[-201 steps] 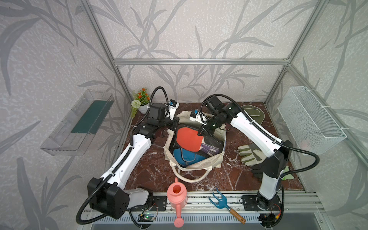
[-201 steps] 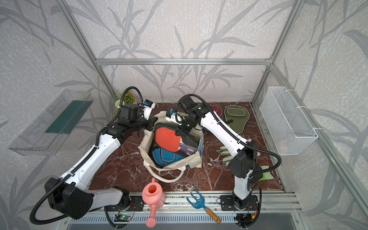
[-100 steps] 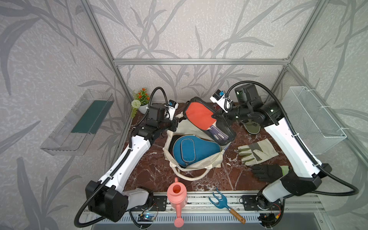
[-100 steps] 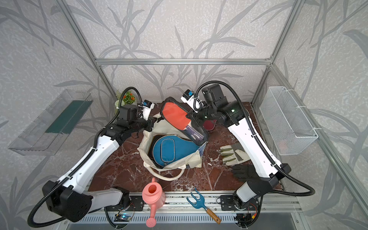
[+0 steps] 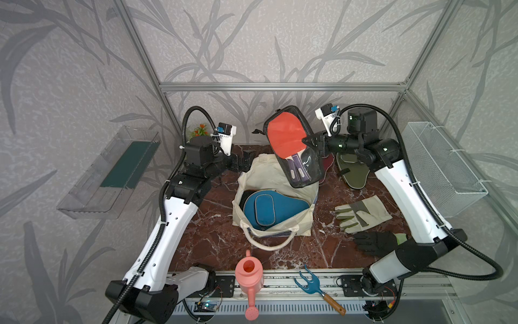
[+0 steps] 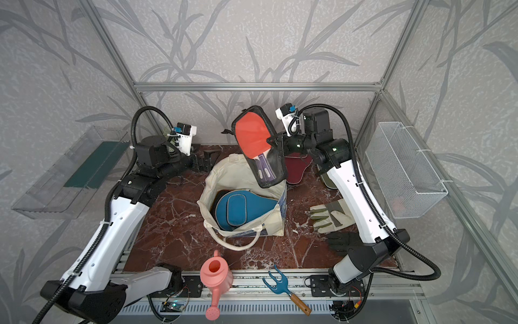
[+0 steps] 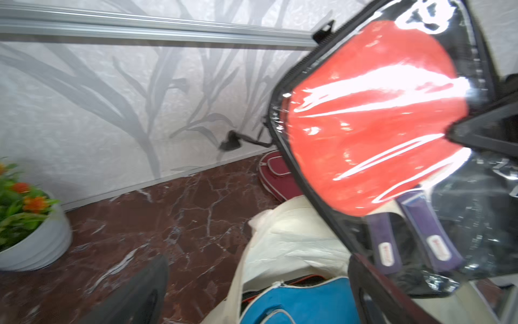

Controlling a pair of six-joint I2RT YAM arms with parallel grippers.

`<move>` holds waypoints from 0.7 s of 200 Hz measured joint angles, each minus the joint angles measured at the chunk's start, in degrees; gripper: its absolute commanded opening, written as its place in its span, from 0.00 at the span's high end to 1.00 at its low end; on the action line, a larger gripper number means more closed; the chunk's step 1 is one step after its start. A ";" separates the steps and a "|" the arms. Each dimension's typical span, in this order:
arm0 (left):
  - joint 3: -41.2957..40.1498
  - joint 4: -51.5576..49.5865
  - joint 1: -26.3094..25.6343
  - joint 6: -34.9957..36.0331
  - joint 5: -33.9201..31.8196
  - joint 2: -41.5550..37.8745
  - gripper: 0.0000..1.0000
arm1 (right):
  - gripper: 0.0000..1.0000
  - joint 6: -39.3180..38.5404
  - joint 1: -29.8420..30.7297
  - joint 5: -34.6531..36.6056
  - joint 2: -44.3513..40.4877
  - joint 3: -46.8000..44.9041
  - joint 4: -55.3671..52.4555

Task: Remove the ping pong set from the canvas bag
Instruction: Pick up the ping pong set from the canvas bag.

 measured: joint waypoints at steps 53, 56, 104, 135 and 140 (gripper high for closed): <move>0.00 5.01 0.07 -7.69 14.69 5.79 0.01 | 1.00 13.94 0.02 -9.92 0.00 -9.77 19.67; 0.00 5.25 0.07 -7.93 15.17 6.12 0.01 | 1.00 14.21 0.02 -10.32 0.00 -10.40 20.76; -0.68 12.33 0.70 -13.90 20.11 7.54 0.01 | 1.00 26.82 -0.24 -15.13 0.00 -18.43 38.12; -3.13 19.39 0.81 -17.86 22.18 7.54 0.06 | 1.00 33.11 -0.15 -17.62 0.02 -21.57 47.34; -3.52 20.26 0.81 -18.56 22.27 7.54 0.08 | 1.00 34.07 -0.09 -18.01 0.07 -21.84 48.61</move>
